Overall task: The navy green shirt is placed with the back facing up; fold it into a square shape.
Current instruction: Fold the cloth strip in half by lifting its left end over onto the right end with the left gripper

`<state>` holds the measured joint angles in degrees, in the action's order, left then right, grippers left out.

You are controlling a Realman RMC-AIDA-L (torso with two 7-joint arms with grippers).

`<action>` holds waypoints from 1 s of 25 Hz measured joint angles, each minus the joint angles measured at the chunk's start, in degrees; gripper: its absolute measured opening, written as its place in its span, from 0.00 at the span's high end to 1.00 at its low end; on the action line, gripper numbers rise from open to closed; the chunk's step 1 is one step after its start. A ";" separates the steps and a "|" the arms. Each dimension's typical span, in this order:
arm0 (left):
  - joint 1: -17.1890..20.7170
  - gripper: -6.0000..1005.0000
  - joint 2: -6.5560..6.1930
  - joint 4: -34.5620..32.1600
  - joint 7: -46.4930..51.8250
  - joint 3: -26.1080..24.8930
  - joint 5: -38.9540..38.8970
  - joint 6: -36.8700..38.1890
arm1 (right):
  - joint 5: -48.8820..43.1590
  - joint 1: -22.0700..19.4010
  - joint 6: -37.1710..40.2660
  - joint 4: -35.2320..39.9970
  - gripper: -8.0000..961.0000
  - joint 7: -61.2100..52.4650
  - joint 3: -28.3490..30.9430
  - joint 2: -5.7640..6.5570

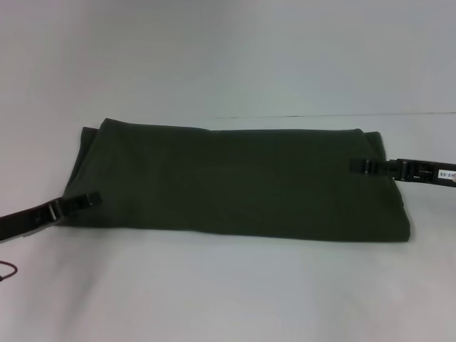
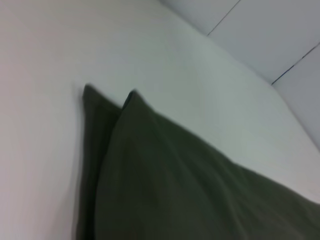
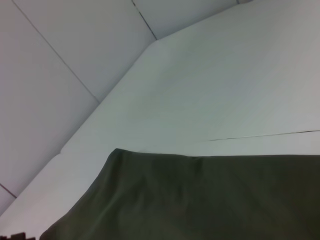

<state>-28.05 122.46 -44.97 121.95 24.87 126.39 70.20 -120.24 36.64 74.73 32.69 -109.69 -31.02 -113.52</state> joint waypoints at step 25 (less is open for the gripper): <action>-1.61 0.28 -1.09 5.06 18.84 -2.15 4.18 -4.84 | 0.36 0.25 -1.55 0.05 0.23 -0.20 0.44 0.68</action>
<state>-29.66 121.37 -39.91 140.80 22.72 130.57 65.36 -119.87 36.89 73.18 32.74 -109.89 -30.58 -112.84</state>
